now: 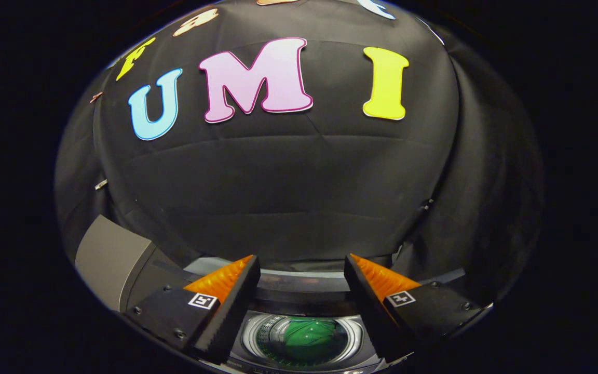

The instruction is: Put the clothes into the washing machine and then close the washing machine lid.

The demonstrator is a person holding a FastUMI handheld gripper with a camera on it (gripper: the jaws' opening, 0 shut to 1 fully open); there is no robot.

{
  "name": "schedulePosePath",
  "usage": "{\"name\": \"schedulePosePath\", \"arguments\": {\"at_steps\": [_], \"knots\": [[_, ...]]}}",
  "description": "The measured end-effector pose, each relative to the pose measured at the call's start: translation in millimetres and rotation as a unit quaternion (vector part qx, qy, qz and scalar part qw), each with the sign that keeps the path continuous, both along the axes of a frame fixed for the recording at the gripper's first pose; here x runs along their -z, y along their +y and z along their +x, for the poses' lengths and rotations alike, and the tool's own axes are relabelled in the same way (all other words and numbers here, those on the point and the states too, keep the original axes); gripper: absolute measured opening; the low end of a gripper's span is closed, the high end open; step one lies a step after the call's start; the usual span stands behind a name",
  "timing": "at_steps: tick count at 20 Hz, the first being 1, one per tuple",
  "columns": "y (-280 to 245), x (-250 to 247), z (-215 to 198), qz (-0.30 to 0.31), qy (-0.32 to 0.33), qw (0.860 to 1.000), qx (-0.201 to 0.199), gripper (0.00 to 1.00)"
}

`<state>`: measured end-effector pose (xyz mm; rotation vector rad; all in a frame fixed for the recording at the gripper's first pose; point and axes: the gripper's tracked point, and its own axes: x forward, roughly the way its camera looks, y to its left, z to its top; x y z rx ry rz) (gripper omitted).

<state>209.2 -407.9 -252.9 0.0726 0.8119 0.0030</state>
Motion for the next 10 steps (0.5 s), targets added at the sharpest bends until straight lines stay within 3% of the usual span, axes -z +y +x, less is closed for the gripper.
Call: {"name": "schedulePosePath", "arguments": {"at_steps": [10], "knots": [[1.8,-7.1,-30.1,-0.040,-0.030,0.999,0.011,1.00]]}}
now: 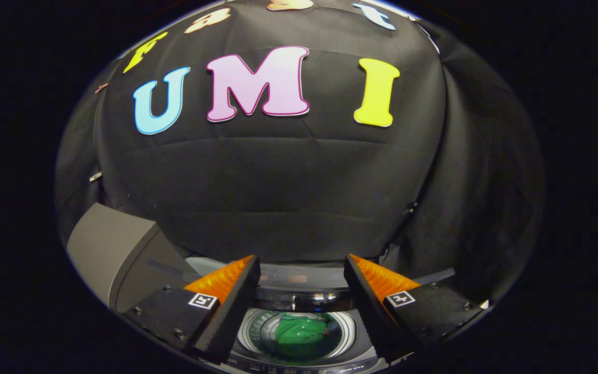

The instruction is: Put the clothes into the washing machine and then close the washing machine lid.

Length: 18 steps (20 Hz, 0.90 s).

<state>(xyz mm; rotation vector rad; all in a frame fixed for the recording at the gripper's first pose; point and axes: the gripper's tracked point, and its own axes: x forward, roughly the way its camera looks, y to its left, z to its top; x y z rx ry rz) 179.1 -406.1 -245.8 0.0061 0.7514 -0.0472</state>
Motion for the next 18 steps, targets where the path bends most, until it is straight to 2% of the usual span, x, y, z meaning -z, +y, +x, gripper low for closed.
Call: {"name": "schedulePosePath", "arguments": {"at_steps": [2,7,13,18], "knots": [[1.7,-3.5,-20.5,-0.006,-0.003,1.000,0.005,1.00],[3.3,-0.3,-42.3,-0.010,-0.001,1.000,0.018,1.00],[10.2,19.6,-96.9,-0.033,0.026,0.999,0.009,1.00],[31.0,-11.8,-131.3,-0.013,-0.025,1.000,-0.001,0.99]]}}
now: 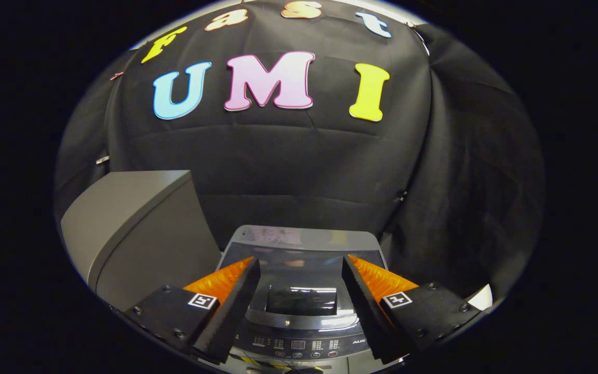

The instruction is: Put the clothes into the washing machine and then close the washing machine lid.

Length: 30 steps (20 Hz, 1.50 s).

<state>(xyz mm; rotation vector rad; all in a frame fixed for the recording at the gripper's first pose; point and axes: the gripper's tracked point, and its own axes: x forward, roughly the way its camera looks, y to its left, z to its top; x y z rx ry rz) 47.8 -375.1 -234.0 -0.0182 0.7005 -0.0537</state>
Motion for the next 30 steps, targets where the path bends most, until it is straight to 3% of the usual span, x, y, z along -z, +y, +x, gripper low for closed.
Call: {"name": "schedulePosePath", "arguments": {"at_steps": [7,12,21,30], "knots": [[40.9,-109.8,20.8,-0.002,-0.134,0.991,0.005,0.99],[83.8,-150.0,37.2,0.029,-0.169,0.985,0.010,0.99],[119.4,-184.2,37.6,0.014,-0.211,0.977,-0.034,0.99],[134.5,-186.4,38.3,0.021,-0.213,0.976,-0.048,0.99]]}}
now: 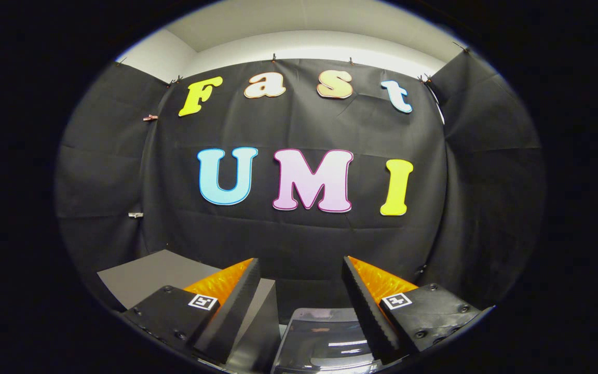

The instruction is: Put the clothes into the washing machine and then close the washing machine lid.

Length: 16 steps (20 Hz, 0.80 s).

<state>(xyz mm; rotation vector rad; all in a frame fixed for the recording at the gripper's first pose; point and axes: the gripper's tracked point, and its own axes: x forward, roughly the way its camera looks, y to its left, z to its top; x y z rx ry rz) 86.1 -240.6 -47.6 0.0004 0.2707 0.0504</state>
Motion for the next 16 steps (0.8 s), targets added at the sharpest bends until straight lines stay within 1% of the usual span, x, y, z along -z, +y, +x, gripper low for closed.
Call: {"name": "schedulePosePath", "arguments": {"at_steps": [11,16], "knots": [[6.7,-14.9,5.9,0.006,-0.012,1.000,0.000,0.99],[7.7,-16.7,8.7,0.000,-0.014,1.000,0.003,0.99]]}}
